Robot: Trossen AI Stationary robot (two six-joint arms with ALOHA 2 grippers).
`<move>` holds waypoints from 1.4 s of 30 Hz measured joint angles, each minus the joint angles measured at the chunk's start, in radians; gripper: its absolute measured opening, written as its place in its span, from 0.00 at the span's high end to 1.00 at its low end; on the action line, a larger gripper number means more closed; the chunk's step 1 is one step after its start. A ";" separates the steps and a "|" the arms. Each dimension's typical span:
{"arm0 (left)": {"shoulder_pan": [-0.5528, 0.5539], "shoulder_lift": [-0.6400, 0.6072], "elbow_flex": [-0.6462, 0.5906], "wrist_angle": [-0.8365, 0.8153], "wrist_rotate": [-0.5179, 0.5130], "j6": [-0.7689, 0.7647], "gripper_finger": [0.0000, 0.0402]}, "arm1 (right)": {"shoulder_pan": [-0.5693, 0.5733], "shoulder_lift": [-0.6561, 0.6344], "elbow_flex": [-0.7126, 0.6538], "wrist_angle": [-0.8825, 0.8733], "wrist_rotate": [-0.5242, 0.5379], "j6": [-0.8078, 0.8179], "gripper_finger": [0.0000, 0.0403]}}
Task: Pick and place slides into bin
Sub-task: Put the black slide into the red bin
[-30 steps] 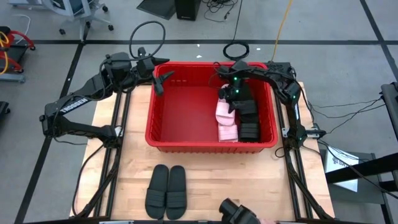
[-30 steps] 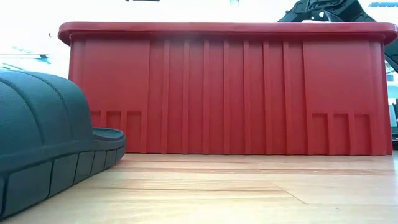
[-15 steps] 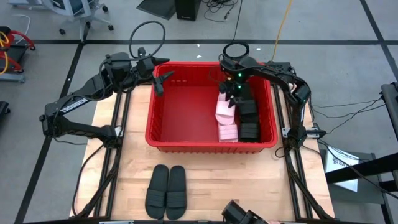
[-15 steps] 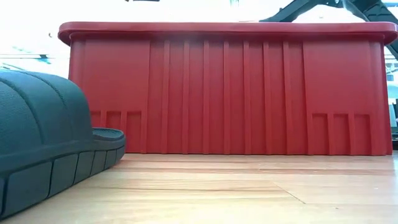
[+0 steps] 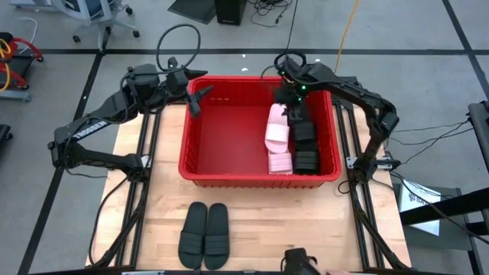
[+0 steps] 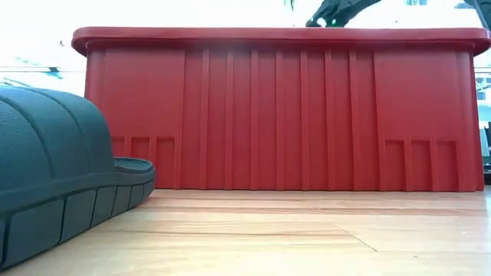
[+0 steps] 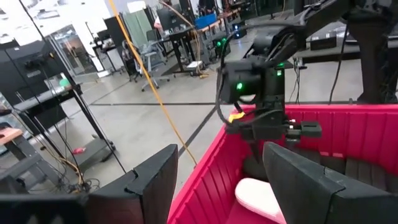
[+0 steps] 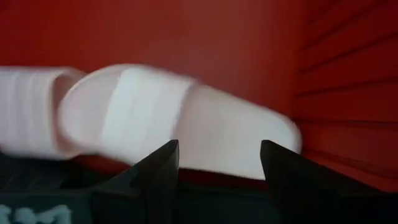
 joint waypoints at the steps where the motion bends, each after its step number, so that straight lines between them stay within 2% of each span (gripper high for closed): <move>1: 0.000 -0.004 0.000 0.000 0.000 0.000 0.40 | 0.001 -0.016 0.000 0.024 0.007 0.022 0.46; 10: -0.027 -0.027 0.000 0.005 -0.001 0.026 0.40 | 0.008 -0.139 0.001 0.164 0.025 0.289 0.47; 14: -0.083 -0.045 0.001 0.003 0.000 0.044 0.40 | 0.030 -0.184 0.001 0.178 0.024 0.409 0.47; 19: -0.179 -0.073 0.001 -0.012 0.000 0.072 0.40 | 0.088 -0.230 0.001 0.197 0.022 0.468 0.48; 21: -0.220 -0.083 0.001 -0.016 0.000 0.079 0.40 | 0.118 -0.241 0.001 0.209 0.006 0.491 0.48; 28: -0.372 -0.105 0.001 -0.071 -0.014 0.089 0.40 | 0.224 -0.244 0.001 0.234 -0.162 0.548 0.48; 33: -0.507 -0.103 0.001 -0.135 -0.131 0.070 0.40 | 0.330 -0.244 0.001 0.235 -0.193 0.589 0.48; 37: -0.621 -0.098 0.001 -0.163 -0.148 0.040 0.40 | 0.438 -0.244 0.001 0.244 -0.239 0.617 0.48; 42: -0.774 -0.095 0.001 -0.168 -0.158 0.006 0.40 | 0.588 -0.245 -0.034 0.314 -0.240 0.631 0.48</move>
